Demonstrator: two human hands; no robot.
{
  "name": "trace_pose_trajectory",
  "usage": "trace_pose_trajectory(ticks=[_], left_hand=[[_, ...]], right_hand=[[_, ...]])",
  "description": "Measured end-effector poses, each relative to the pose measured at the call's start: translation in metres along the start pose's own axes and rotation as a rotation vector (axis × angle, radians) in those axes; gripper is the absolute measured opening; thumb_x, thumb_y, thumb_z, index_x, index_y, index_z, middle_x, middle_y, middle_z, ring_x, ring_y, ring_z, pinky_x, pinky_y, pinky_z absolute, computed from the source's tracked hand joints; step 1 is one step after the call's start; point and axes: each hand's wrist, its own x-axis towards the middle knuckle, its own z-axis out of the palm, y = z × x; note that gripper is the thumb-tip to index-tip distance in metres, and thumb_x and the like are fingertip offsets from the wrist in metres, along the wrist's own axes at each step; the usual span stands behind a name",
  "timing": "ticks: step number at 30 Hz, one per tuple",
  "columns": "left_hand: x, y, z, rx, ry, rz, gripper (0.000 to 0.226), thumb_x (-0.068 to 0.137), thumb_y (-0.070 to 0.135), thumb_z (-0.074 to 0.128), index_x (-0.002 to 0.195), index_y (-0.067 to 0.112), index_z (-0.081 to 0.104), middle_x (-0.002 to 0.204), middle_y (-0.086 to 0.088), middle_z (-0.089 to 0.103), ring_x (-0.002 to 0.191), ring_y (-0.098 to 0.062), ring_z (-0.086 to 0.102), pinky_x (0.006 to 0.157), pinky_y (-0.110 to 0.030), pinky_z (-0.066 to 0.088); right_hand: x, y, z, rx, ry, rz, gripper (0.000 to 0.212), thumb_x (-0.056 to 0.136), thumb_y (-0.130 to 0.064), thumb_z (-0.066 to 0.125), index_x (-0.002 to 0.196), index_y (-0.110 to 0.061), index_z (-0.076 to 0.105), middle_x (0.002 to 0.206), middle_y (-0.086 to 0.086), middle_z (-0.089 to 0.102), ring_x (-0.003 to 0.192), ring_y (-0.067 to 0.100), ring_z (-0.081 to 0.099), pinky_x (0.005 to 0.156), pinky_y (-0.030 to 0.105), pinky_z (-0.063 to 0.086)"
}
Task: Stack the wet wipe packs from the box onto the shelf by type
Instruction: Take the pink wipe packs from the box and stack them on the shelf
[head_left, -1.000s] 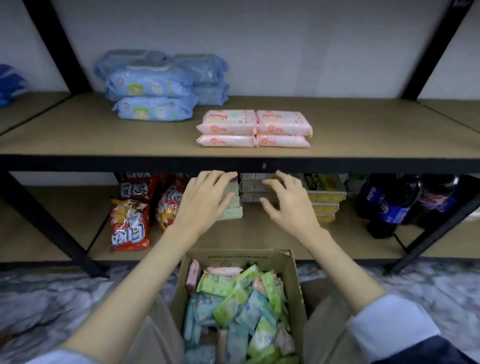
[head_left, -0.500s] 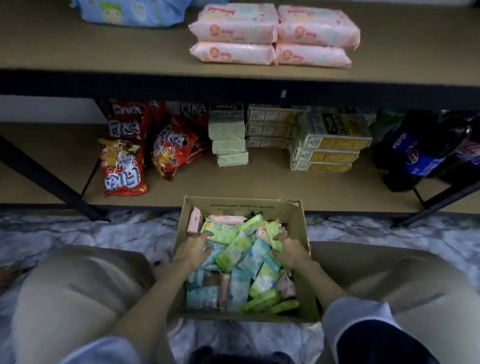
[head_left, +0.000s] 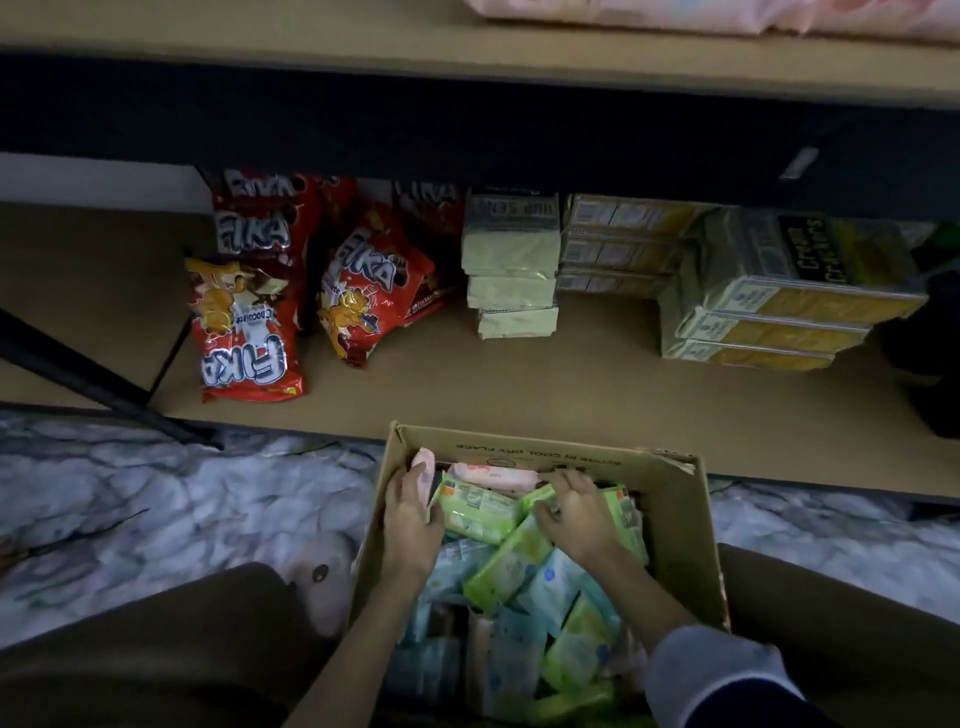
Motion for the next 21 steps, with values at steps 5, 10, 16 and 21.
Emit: trace_pose_trajectory(ticks=[5, 10, 16, 21], left_hand=[[0.019, -0.019, 0.01, -0.233, -0.122, -0.153, 0.065, 0.079, 0.003, 0.068, 0.137, -0.001, 0.038, 0.129, -0.021, 0.054, 0.116, -0.033, 0.054, 0.095, -0.032, 0.044], [0.021, -0.032, 0.015, -0.26, -0.184, -0.095, 0.064, 0.072, -0.007, 0.072, 0.131, -0.001, 0.046, 0.104, -0.019, 0.06, 0.096, -0.025, 0.055, 0.066, -0.002, 0.041], [0.029, -0.041, 0.015, -0.243, -0.318, -0.03, 0.083, 0.063, 0.01, 0.081, 0.135, 0.01, 0.041, 0.124, -0.011, 0.051, 0.114, -0.018, 0.046, 0.085, -0.004, 0.038], [0.029, -0.035, 0.019, -0.27, -0.398, 0.015, 0.08, 0.068, -0.004, 0.077, 0.137, 0.004, 0.038, 0.13, -0.004, 0.044, 0.122, -0.009, 0.036, 0.08, 0.006, 0.031]], right_hand=[[0.007, 0.009, 0.019, -0.255, 0.057, -0.072, 0.04, 0.077, -0.032, 0.038, 0.09, -0.013, 0.071, 0.073, 0.004, 0.065, 0.063, 0.024, 0.062, 0.057, 0.029, 0.052], [0.018, -0.004, 0.014, -0.262, 0.01, -0.014, 0.022, 0.088, -0.021, 0.048, 0.102, -0.013, 0.063, 0.073, 0.01, 0.07, 0.07, 0.028, 0.065, 0.075, 0.033, 0.046], [0.017, 0.008, 0.029, 0.261, 0.079, 0.148, 0.03, 0.084, -0.02, 0.066, 0.114, -0.015, 0.062, 0.083, 0.009, 0.058, 0.09, 0.027, 0.059, 0.079, 0.028, 0.043], [0.014, -0.006, 0.032, 0.616, 0.02, 0.261, 0.032, 0.078, -0.013, 0.073, 0.106, -0.007, 0.057, 0.087, -0.002, 0.057, 0.081, 0.014, 0.056, 0.067, 0.02, 0.036]])
